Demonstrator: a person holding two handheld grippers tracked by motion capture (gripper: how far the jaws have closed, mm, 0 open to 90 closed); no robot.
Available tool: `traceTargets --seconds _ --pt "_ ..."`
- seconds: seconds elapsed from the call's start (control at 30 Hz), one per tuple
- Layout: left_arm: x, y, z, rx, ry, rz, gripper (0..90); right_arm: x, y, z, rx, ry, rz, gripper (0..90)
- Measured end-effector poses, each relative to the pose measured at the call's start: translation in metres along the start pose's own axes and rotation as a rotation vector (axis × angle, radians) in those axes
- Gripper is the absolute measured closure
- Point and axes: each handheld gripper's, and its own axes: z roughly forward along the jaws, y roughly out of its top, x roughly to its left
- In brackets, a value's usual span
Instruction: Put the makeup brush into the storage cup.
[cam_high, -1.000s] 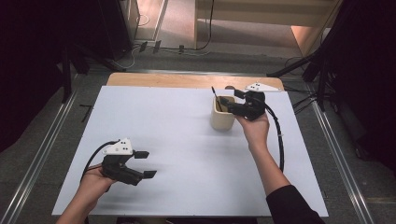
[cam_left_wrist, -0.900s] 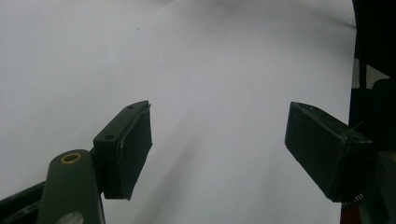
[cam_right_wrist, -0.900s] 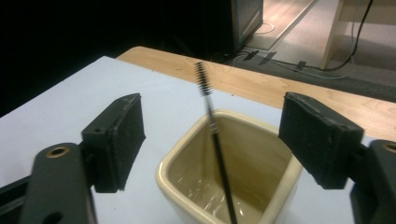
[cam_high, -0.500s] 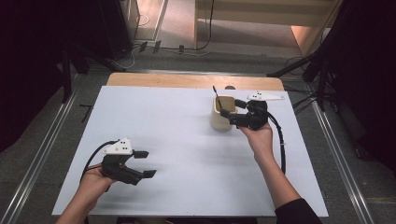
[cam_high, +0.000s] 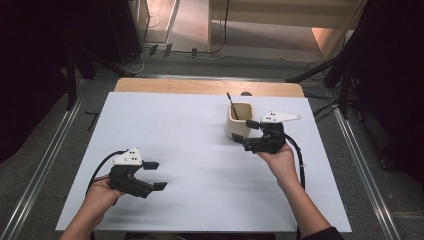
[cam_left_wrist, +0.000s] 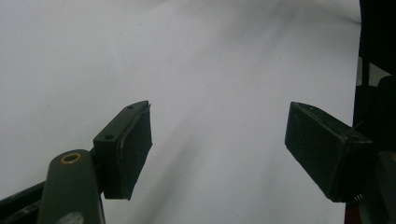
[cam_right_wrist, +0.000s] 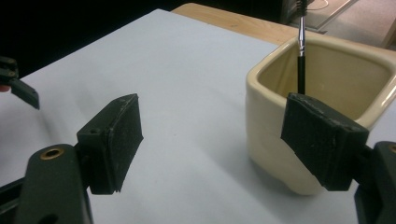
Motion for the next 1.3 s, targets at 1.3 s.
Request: traceTargets --seconds 1.3 --pt "0.004 -0.002 0.000 -0.006 0.011 0.003 23.3 0.019 -0.060 -0.034 0.101 0.094 -0.025 20.7"
